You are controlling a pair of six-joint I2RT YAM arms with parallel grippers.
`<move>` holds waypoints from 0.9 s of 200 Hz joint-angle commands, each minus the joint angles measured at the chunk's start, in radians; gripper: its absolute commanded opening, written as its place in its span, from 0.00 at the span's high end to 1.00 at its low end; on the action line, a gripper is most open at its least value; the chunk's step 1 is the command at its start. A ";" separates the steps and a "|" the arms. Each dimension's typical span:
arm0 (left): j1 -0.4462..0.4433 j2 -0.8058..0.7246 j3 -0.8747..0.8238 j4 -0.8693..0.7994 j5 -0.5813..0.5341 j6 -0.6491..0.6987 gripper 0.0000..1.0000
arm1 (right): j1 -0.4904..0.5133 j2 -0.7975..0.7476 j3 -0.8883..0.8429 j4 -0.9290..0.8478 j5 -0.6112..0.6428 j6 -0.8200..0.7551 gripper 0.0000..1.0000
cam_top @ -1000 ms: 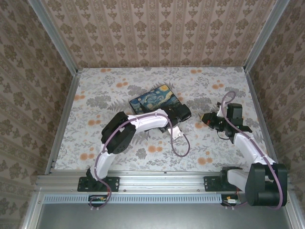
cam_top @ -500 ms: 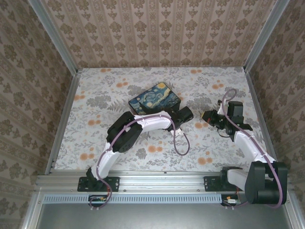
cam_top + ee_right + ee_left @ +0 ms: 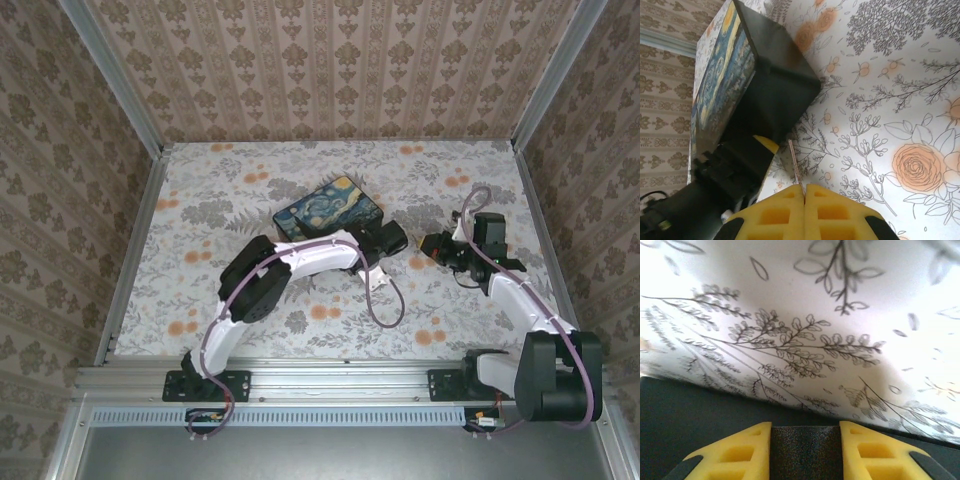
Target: Unlock the padlock with the key
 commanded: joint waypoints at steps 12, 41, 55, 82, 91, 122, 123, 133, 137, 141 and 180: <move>-0.009 -0.160 0.036 -0.092 0.095 -0.057 0.81 | 0.009 -0.014 -0.016 -0.006 -0.023 -0.016 1.00; 0.001 -0.243 0.034 -0.143 0.239 -0.130 0.81 | 0.031 -0.047 -0.013 -0.046 -0.039 -0.020 1.00; 0.011 -0.280 0.041 -0.172 0.313 -0.166 0.81 | 0.063 -0.071 -0.011 -0.075 -0.048 -0.021 1.00; 0.037 -0.333 0.054 -0.199 0.417 -0.207 0.81 | 0.136 -0.133 -0.006 -0.127 -0.073 -0.014 1.00; 0.047 -0.349 0.059 -0.206 0.441 -0.218 0.81 | 0.155 -0.154 0.000 -0.145 -0.086 -0.014 1.00; 0.086 -0.407 0.048 -0.219 0.536 -0.255 0.81 | 0.184 -0.207 0.012 -0.178 -0.149 0.008 1.00; 0.088 -0.410 0.047 -0.220 0.540 -0.256 0.81 | 0.185 -0.208 0.012 -0.179 -0.152 0.009 1.00; 0.097 -0.431 0.042 -0.223 0.580 -0.267 0.81 | 0.198 -0.213 0.022 -0.188 -0.173 0.018 1.00; 0.102 -0.439 0.039 -0.223 0.599 -0.272 0.81 | 0.205 -0.215 0.027 -0.193 -0.177 0.022 1.00; 0.107 -0.447 0.037 -0.219 0.616 -0.278 0.81 | 0.211 -0.216 0.033 -0.198 -0.181 0.025 1.00; 0.169 -0.507 0.027 -0.228 0.796 -0.329 0.81 | 0.272 -0.224 0.099 -0.229 -0.216 0.070 1.00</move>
